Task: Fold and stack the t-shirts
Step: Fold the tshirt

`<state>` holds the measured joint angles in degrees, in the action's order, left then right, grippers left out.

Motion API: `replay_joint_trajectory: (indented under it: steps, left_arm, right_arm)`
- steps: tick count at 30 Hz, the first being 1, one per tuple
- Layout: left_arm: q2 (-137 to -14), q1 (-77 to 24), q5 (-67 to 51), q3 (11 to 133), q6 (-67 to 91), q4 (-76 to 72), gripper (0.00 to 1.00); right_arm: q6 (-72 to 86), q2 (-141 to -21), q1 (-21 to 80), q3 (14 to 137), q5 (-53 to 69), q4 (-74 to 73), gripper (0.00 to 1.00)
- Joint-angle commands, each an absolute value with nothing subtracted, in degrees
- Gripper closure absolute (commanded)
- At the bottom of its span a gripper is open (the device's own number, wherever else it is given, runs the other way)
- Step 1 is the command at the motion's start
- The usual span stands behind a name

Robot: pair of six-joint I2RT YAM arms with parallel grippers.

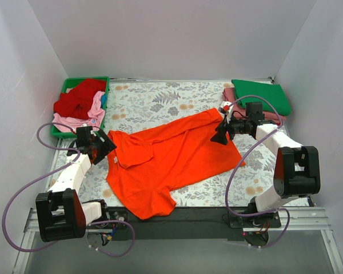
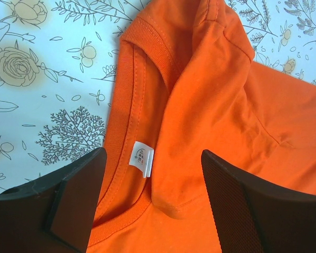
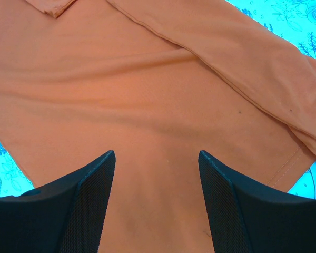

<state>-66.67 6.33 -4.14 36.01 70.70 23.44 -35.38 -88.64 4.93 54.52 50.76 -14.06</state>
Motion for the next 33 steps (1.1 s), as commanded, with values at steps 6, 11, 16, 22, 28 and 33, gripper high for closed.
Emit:
replay_joint_trajectory:
  steps: [6,11,16,22,28,33]
  left_arm:
    - [-66.4,6.8,-3.8,35.7,70.0,22.4,0.29]
    - [-66.6,6.8,-3.1,35.8,70.4,22.7,0.31]
    - [-66.5,6.8,-2.9,35.8,70.4,22.8,0.31]
    - [-66.4,6.8,-3.1,35.9,70.3,22.8,0.31]
    - [-66.4,6.9,-3.0,35.8,70.3,22.7,0.31]
    - [-66.5,6.8,-2.8,35.9,70.2,22.7,0.31]
  right_arm:
    - [-36.3,-88.8,4.7,55.2,52.3,-15.1,0.28]
    - [-36.4,-88.7,4.8,55.2,52.2,-15.2,0.28]
    - [-36.5,-88.8,4.7,55.2,52.3,-15.2,0.28]
    - [-36.5,-88.8,4.7,55.3,52.3,-15.3,0.28]
    - [-36.5,-88.9,4.7,55.3,52.4,-15.3,0.28]
    - [-36.6,-88.9,4.7,55.3,52.3,-15.2,0.28]
